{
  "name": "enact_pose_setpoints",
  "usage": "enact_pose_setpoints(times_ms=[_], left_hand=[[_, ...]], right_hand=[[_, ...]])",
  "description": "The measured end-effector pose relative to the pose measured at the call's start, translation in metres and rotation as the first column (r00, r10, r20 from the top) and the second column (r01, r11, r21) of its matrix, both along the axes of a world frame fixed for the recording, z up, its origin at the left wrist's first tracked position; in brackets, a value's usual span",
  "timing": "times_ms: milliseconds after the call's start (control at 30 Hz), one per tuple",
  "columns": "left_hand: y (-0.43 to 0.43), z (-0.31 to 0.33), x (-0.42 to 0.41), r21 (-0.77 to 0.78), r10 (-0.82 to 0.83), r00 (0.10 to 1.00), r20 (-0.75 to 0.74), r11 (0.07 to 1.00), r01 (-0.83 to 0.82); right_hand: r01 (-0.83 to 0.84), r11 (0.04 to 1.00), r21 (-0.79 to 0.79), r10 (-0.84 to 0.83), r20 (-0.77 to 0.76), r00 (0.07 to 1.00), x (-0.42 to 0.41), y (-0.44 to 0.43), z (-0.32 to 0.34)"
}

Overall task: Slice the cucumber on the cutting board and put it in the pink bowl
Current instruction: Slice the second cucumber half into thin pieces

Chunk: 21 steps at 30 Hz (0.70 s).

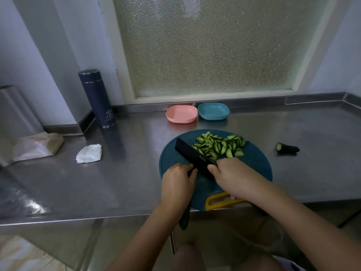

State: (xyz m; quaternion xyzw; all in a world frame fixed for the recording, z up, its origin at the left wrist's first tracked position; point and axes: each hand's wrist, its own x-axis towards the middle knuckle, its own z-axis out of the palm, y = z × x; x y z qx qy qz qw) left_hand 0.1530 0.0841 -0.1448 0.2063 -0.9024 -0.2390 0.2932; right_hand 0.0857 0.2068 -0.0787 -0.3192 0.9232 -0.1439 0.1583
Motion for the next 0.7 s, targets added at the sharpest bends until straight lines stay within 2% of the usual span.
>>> enact_pose_setpoints(times_ms=[367, 533, 700], left_hand=[[-0.003, -0.001, -0.001, 0.028, -0.015, 1.0, 0.015, 1.0, 0.014], [-0.007, -0.003, 0.004, 0.062, -0.069, 0.997, 0.037, 0.996, 0.066], [-0.005, -0.005, 0.008, 0.087, -0.069, 0.998, -0.002, 0.994, 0.069]], right_hand=[[-0.022, 1.0, -0.008, 0.023, 0.061, 0.998, -0.01, -0.01, -0.01], [-0.022, 0.998, -0.051, 0.023, 0.018, 1.0, -0.009, -0.008, -0.015], [-0.006, 0.999, -0.035, 0.006, -0.003, 1.0, -0.009, -0.004, -0.014]])
